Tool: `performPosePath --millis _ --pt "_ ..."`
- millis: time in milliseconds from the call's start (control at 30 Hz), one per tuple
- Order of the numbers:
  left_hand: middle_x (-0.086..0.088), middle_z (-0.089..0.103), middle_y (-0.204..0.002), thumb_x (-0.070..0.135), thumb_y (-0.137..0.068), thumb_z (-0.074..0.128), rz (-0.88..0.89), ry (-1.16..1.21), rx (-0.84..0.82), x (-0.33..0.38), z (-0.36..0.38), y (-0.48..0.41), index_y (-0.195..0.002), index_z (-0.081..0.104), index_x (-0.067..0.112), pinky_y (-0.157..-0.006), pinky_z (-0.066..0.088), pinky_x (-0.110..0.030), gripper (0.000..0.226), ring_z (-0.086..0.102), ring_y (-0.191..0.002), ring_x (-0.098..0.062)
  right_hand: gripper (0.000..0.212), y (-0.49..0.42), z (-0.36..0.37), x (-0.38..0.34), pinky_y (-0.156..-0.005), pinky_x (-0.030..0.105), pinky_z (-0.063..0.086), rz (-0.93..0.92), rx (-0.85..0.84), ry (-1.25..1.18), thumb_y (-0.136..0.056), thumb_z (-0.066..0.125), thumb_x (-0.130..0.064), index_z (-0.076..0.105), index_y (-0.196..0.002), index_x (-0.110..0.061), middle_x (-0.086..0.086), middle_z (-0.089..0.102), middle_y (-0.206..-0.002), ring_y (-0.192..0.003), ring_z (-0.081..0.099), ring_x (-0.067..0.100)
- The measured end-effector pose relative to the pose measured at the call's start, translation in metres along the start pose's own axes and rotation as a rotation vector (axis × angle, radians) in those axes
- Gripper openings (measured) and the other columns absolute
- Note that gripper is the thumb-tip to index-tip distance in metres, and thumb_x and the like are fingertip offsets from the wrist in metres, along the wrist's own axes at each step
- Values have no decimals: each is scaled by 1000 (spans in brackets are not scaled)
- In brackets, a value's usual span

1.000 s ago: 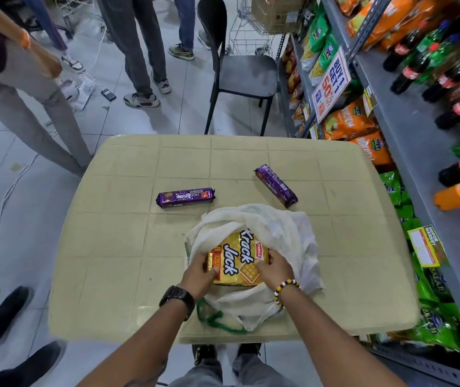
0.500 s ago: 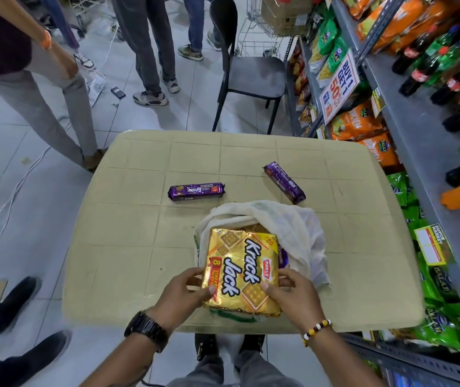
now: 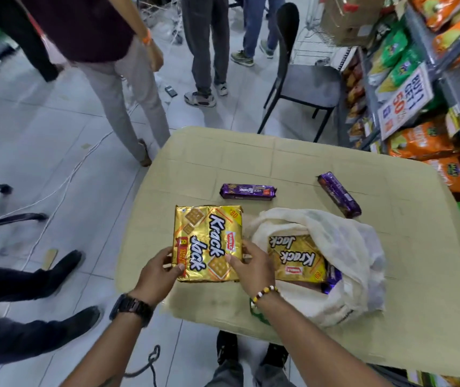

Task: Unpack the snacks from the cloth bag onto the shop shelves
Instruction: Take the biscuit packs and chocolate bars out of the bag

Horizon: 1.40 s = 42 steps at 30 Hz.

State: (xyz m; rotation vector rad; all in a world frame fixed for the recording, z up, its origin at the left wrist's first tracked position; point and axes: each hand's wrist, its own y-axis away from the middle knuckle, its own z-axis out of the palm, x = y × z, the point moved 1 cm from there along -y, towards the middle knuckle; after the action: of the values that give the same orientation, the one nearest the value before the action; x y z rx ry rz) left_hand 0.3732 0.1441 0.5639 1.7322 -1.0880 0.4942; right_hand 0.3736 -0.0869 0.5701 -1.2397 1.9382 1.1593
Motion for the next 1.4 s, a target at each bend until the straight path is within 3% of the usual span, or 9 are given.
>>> performPosePath --millis 133,300,500,667,800,933,1100,1233,1400 --pt "-5 69 -115 16 -89 68 -45 -97 47 -23 -5 -31 -127 60 21 -93 52 -40 39 64 -105 -26 30 -30 40 4 -75 30 55 -25 -59 146 -83 71 -32 67 -111 -22 -1 74 -100 -90 68 18" --pt "-6 69 -116 18 -92 64 -98 -173 39 -48 -2 -53 -126 60 20 -80 45 -30 34 61 -97 -22 32 -51 74 18 -78 29 51 21 -154 299 -87 66 -32 64 -117 -20 4 73 -108 -99 66 24" --pt "-9 66 -117 24 -92 57 -137 -275 19 -57 10 -55 -122 55 21 -79 48 -34 30 59 -94 -26 34 -58 74 27 -85 31 50 46 -295 400 -89 61 -33 58 -119 -17 8 68 -114 -107 63 29" --pt "-14 44 -148 32 -89 62 99 -552 109 -24 39 -49 -150 34 12 -107 41 -48 70 43 -132 -35 48 -50 27 22 -94 33 52 -72 -257 329 -90 62 -24 52 -136 -17 4 62 -129 -111 62 19" --pt "-16 43 -150 31 -91 56 462 -651 -20 28 97 -20 -147 41 11 -114 35 -43 61 40 -138 -34 29 -38 -36 36 -86 28 53 -177 -16 229 -87 62 -17 67 -115 -22 -3 70 -109 -96 64 8" --pt "-12 38 -154 31 -92 50 712 -764 -182 73 153 7 -142 46 26 -110 41 -43 51 39 -138 -33 27 -27 -96 76 -86 28 51 -103 143 310 -84 63 -11 69 -109 -21 -2 69 -107 -99 62 12" --pt "-10 10 -165 39 -94 46 560 -931 -260 88 193 -9 -137 44 38 -111 37 -51 43 16 -148 -35 32 -26 -161 132 -86 40 54 -69 221 667 -71 63 -13 71 -101 -20 3 70 -104 -100 64 27" --pt "-4 4 -166 44 -95 44 448 -981 -195 96 200 -27 -141 37 35 -114 33 -53 48 12 -149 -37 39 -34 -205 143 -87 41 50 -41 294 893 -74 70 -27 67 -113 -24 3 68 -115 -109 62 26" --pt "-2 -5 -166 46 -95 45 362 -1084 -155 107 213 -33 -153 18 27 -116 29 -54 67 8 -149 -38 81 -57 -246 150 -98 47 46 69 225 925 -57 81 -28 55 -133 -17 12 61 -130 -118 57 34"
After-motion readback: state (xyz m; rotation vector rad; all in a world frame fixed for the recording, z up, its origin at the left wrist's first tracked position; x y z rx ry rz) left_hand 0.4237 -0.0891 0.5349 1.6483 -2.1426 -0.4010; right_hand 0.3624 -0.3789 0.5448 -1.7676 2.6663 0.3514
